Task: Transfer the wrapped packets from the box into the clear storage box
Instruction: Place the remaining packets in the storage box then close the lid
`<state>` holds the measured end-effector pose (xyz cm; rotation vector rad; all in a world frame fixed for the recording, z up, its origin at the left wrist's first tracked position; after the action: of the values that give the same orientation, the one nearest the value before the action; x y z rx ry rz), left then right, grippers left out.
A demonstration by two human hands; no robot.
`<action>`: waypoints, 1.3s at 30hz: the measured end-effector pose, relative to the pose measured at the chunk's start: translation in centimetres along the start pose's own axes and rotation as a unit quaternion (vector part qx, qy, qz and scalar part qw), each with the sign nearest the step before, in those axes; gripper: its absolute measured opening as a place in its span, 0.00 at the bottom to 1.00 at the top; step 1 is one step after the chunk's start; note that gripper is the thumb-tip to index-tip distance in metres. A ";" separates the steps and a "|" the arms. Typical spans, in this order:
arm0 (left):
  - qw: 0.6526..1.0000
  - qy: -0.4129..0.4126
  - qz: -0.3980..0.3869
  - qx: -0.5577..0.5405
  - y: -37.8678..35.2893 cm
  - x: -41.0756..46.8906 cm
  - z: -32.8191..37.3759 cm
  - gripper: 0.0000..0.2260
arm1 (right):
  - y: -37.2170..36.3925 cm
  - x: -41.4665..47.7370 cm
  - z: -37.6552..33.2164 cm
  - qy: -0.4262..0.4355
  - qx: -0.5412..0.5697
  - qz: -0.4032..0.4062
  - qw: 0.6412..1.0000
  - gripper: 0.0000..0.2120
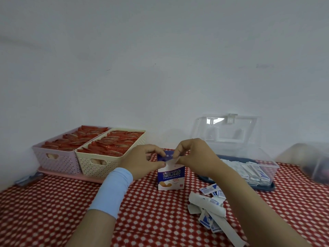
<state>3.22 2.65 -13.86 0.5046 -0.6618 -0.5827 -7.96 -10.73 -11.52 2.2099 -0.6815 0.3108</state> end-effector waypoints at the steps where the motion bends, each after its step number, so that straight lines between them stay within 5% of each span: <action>1: 1.000 -0.011 -0.010 0.020 -0.1 0.0 0.2 0.10 | 0.0 -0.1 -0.2 0.006 -0.002 -0.012 1.000 0.10; 9: 0.996 -0.016 -0.015 0.083 -0.6 -0.3 2.4 0.10 | -1.5 -1.5 -1.7 0.122 -0.245 -0.121 0.954 0.08; 11: 0.994 -0.040 0.001 0.103 -0.8 -0.4 3.1 0.06 | -1.1 -1.6 -1.5 0.094 -0.200 -0.127 0.967 0.07; 16: 0.992 -0.052 -0.004 0.119 -0.7 -0.5 3.1 0.05 | 0.8 -0.2 0.0 0.052 -0.107 0.028 0.992 0.03; 20: 0.991 -0.059 -0.007 0.117 -0.7 -0.6 3.3 0.06 | -1.0 -0.5 2.1 0.008 -0.060 -0.037 0.998 0.20; 30: 0.994 -0.055 0.068 0.070 -2.0 -0.2 2.7 0.10 | -0.1 -0.3 2.3 0.024 -0.060 -0.007 0.998 0.23; 36: 0.976 -0.068 0.043 0.203 -2.4 0.9 3.8 0.05 | 4.4 -0.8 2.4 -0.001 -0.104 -0.013 0.995 0.07; 39: 0.955 -0.119 0.098 0.255 -1.9 1.3 7.2 0.05 | 5.4 -2.3 3.5 -0.020 -0.158 -0.106 0.981 0.07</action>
<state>-1.54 -1.36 -9.52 0.8466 -1.0897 -0.2796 -12.91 -15.49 -11.47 1.9646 -0.4734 0.0437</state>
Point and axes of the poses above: each hand's wrist, its own x-axis towards the middle knuckle, its own y-axis out of the back of the hand, z = x × y, the point moved 8 cm from there along x, towards the middle knuckle, and after that the axes turned 7 degrees about z, right-handed, at the moved point
